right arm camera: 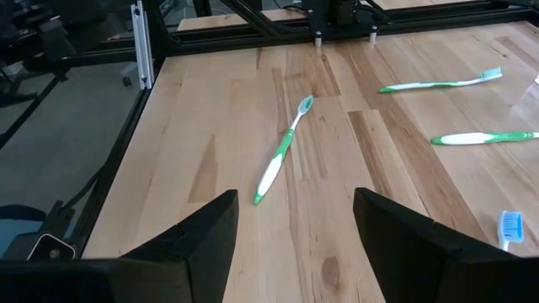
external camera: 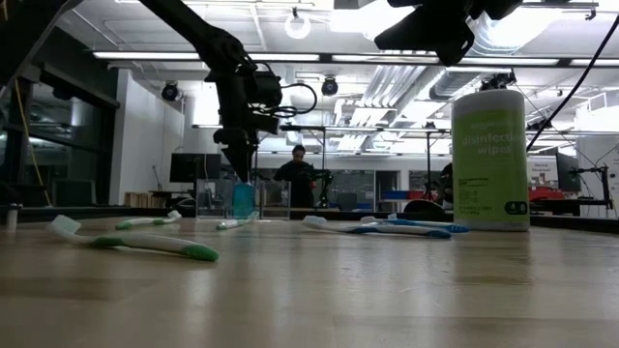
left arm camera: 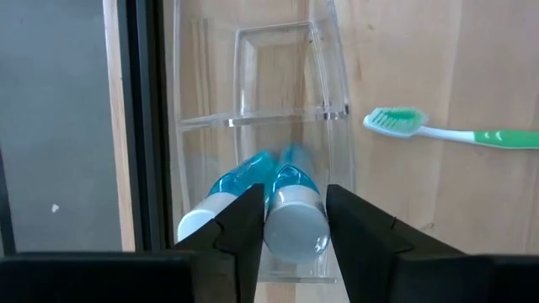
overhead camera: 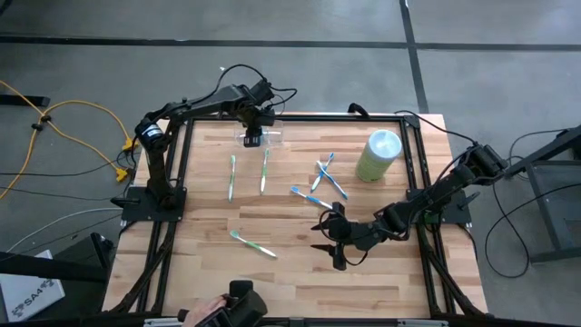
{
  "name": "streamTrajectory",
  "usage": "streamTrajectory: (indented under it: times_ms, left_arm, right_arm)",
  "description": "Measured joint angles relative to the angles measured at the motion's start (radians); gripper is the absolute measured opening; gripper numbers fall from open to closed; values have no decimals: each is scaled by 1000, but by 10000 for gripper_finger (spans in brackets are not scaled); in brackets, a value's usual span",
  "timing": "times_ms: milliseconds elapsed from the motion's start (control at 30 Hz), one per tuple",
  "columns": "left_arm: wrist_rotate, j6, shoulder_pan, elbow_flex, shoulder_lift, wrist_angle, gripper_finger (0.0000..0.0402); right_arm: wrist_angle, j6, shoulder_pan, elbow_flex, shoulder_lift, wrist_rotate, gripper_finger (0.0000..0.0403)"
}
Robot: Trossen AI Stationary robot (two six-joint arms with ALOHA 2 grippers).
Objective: Pick & Place toothbrushing station
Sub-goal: Put the blue mouthwash into the middle section of the transparent organizer, then put the top right blue toothbrush into the left section of the transparent organizer
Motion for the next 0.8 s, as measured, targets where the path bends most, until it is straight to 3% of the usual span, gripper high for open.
streamTrajectory:
  times_ms: [267,800]
  left_arm:
    - [-4,23,-24,0,0,5,151]
    - [-22,23,-44,0,-1,38,153]
  right_arm:
    - [-1,0,0,0,0,0,227]
    - [-9,0,0,0,0,-6,227]
